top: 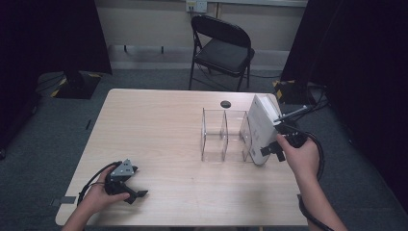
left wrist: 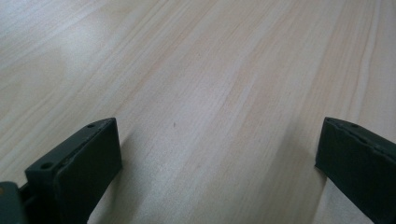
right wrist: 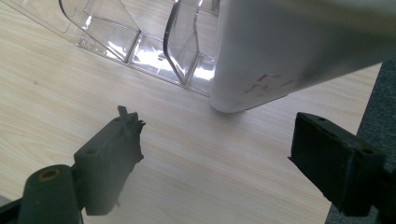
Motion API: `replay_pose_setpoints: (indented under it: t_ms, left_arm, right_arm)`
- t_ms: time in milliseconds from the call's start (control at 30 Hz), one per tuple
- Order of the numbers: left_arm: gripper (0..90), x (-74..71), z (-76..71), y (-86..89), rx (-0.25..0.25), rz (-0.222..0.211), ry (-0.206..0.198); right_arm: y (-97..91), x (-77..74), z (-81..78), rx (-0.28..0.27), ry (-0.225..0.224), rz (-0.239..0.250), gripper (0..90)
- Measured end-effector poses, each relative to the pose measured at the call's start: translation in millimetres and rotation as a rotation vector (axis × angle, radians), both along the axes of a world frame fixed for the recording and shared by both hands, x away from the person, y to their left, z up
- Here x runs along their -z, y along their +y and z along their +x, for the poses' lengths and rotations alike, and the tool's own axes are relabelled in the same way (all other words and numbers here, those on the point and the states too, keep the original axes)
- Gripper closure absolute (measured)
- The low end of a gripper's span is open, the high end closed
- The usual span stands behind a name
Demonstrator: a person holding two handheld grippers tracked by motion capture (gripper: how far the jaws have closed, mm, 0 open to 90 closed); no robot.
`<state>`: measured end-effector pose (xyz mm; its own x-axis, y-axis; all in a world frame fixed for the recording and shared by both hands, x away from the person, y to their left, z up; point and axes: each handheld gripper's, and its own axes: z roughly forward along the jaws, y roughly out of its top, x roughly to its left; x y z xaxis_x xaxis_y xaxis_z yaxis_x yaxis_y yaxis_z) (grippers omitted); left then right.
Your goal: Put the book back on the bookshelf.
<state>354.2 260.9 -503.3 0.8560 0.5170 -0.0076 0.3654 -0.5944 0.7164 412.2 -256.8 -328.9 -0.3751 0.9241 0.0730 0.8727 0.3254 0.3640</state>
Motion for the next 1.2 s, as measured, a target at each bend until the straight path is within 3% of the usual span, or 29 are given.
replay_pose_setpoints:
  t_ms: [1200]
  left_arm:
    - [0.0, 0.0, 0.0, 0.1, 0.001, 0.001, -0.001]
  right_arm:
    - [14.1, 17.2, -21.1, -0.098, 0.002, 0.049, 15.4]
